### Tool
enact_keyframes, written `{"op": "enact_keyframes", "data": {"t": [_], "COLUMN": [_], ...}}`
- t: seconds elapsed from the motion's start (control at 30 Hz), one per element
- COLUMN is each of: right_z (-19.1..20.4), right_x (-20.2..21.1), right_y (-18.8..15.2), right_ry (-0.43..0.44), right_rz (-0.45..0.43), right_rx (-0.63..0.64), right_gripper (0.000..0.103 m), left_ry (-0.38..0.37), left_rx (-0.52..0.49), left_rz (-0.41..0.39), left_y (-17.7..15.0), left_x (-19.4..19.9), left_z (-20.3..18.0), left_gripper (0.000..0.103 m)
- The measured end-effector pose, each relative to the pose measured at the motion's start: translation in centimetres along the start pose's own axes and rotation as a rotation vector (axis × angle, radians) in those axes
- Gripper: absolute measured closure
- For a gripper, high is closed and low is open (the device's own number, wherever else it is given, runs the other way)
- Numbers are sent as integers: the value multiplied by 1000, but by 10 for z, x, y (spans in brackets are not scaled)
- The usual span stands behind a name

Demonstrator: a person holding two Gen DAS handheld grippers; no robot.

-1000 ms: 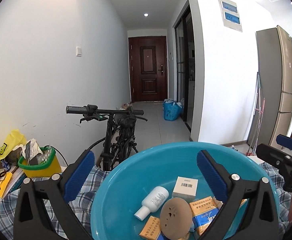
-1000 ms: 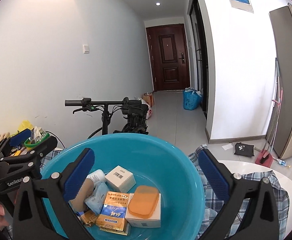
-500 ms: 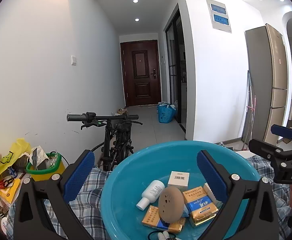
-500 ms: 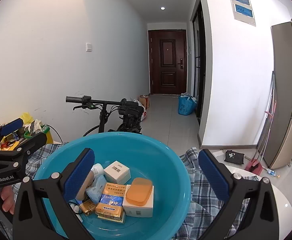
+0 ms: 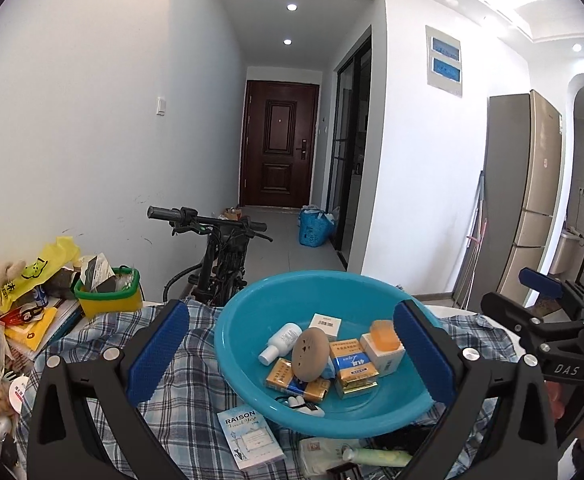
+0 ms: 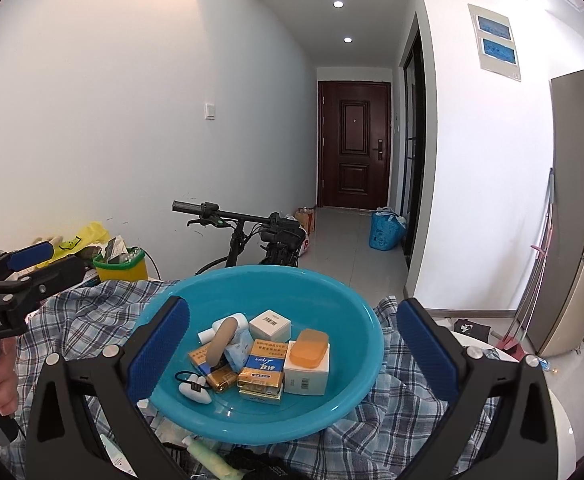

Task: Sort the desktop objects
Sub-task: 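Withdraw both tools from the basin back over the table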

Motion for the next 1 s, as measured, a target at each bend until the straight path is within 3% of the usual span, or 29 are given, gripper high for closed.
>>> {"op": "enact_keyframes", "data": {"t": [0.1, 0.2, 0.3, 0.47, 0.77, 1.0], "right_z": [15, 28, 36, 36, 16, 8], "right_x": [19, 37, 54, 73, 49, 54], "right_y": [3, 8, 10, 2, -66, -121], "right_ry": [28, 46, 26, -1, 74, 74], "right_rz": [-19, -36, -63, -94, 219, 300], "right_rx": [20, 42, 62, 58, -23, -37], "right_gripper": [0, 0, 0, 0, 0, 0], "left_ry": [28, 22, -23, 9, 39, 15], "left_rx": [-54, -77, -62, 5, -13, 3], "left_rz": [-91, -115, -62, 32, 279, 438], "left_y": [12, 19, 18, -4, -78, -151], "left_x": [41, 70, 75, 71, 45, 34], "left_z": [-10, -17, -19, -9, -7, -5], "left_gripper": [0, 0, 0, 0, 0, 0]}}
Point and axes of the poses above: each gripper's, at about its wrist camera, not at the fingertips, and x roughly against the way its jaws point, z to its left, y to its top, the point moved 5 cm from there along -x, roughly the way its jaws point, and after that the axes turned 4 degrees about -x, right-handed, at the moved point
